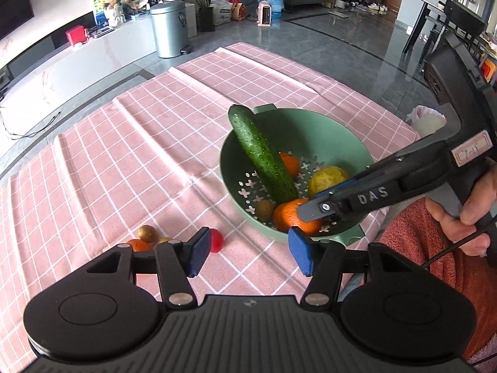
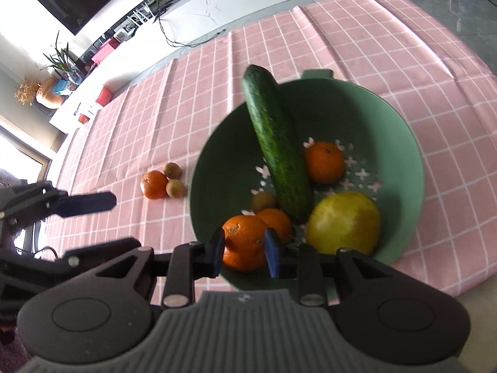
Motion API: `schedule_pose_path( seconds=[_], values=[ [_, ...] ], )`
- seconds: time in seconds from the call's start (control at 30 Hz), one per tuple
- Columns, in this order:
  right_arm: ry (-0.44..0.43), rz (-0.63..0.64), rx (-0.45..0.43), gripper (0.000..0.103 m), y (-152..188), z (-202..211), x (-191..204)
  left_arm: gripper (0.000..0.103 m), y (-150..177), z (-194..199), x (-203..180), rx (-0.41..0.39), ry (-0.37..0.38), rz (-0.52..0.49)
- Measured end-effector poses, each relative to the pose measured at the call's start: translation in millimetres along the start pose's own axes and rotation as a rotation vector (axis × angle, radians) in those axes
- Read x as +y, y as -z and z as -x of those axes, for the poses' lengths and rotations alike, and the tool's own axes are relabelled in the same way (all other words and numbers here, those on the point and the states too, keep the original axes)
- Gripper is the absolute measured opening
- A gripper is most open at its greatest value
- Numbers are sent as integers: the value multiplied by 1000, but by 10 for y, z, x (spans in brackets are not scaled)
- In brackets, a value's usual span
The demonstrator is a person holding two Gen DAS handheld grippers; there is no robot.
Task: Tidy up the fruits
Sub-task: 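Lift both grippers out of the colander toward the remaining fruit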
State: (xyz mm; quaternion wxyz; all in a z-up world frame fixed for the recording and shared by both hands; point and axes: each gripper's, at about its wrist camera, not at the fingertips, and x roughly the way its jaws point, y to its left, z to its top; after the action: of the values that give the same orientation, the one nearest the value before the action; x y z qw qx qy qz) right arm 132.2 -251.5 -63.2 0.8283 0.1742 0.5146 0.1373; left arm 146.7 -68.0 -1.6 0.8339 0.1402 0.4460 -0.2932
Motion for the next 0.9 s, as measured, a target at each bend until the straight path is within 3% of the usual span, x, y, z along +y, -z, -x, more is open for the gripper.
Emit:
schedule_pose_path(
  seconds=[0.43,0.6,0.9],
  values=[
    [39,3,-69,26,-227,-22,177,67,132,16,251,-4,-29,67],
    [74,29,-32,26,-170,-62,181,67,205,15,316,-10,-27,83],
    [249,109,-14,27,-20,92,109,67,354,47,395,-12,-37,86]
  ],
)
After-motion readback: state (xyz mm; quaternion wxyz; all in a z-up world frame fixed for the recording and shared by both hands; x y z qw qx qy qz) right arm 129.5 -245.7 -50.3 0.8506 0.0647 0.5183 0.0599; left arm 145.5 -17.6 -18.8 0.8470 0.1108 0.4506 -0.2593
